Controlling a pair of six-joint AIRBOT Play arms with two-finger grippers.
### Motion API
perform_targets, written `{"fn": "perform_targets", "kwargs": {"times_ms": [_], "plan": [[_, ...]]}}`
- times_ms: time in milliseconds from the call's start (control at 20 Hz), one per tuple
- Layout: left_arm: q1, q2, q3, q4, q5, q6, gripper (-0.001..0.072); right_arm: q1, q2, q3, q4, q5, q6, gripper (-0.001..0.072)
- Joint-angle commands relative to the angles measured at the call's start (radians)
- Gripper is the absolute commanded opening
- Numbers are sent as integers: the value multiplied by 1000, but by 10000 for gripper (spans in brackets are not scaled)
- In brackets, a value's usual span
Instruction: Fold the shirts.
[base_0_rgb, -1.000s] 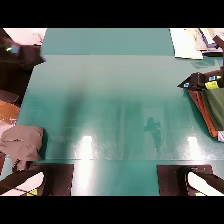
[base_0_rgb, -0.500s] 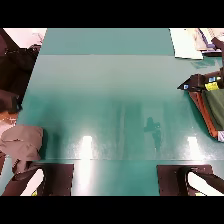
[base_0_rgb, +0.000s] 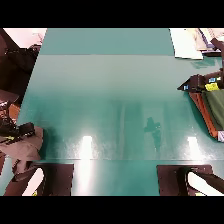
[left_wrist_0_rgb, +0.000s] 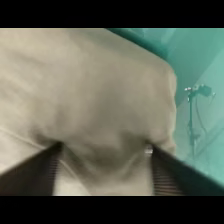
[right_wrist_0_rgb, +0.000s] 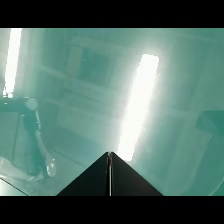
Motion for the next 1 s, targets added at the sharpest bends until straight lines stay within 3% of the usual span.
{"fn": "perform_targets", "kwargs": {"times_ms": [0,50,100,300,600,950], "plan": [[2,2,-20,2,50,-55,254,1,1,1,0,1,0,21],[2,2,-2,-13,54,-54,95,1,1,1,0,1,0,21],[2,2,25,-28,53,-46,25,1,1,1,0,0,0,21],[1,2,282,-184,24,47,24,1,1,1,3,-6,0,22],[-3,2,758,-641,-28,173,23,1,1,3,96,-79,1,21],[-381,-69,912,-679,17,182,22,1,1,246,110,-194,1,21]]}}
